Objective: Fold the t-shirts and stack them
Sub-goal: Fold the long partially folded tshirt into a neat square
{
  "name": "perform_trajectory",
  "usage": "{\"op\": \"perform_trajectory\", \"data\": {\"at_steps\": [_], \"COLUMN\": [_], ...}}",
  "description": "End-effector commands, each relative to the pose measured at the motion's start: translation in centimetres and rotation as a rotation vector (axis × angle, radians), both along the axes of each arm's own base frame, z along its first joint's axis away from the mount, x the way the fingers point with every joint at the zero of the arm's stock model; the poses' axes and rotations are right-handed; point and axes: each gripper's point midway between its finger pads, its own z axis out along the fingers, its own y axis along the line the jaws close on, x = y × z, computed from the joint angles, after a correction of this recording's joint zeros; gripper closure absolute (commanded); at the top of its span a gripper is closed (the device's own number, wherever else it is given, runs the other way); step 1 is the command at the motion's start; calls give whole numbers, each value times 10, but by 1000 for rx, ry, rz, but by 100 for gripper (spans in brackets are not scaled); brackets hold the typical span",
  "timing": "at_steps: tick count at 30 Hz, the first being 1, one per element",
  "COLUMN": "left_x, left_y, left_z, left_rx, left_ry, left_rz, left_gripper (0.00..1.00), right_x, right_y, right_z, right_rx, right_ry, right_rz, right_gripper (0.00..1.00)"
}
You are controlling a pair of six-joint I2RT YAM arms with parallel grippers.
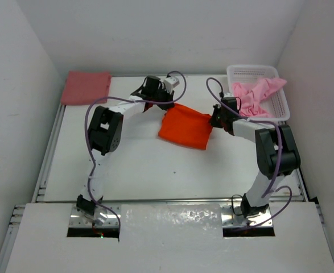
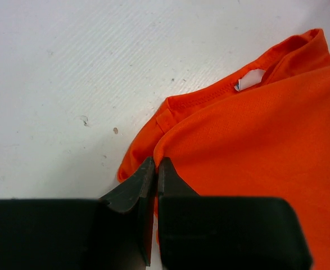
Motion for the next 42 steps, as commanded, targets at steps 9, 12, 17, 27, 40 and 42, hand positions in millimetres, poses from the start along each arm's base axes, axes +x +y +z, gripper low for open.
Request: {"op": "perform_trajectory", "data": {"at_steps": [9,12,17,27,40,42], "left_x": [46,47,55,44,-42,-45], "left_y": [21,28,38,65,28,26], "left_z": [9,8,17,87,2,-3], "left_rx": [58,67,71,-142,-226,-229], "left_ry": [-93,-81,-77,55,378,379], "left_rz": [218,260,328,336,164,176], "left_gripper": [78,66,45,12,0,0], "right_x": [71,83,101,48,14,12], "right_y": [-17,-28,-30,2,22,22], "right_z": [-1,2,45,63,-27,-33], "right_rx": [-147,-216,-235,-47,97,102], "right_ry": [23,39,-31,87,274,285], "right_rz": [85,68,56,140,135,127], "right_gripper": [55,55,58,46,46,47]}}
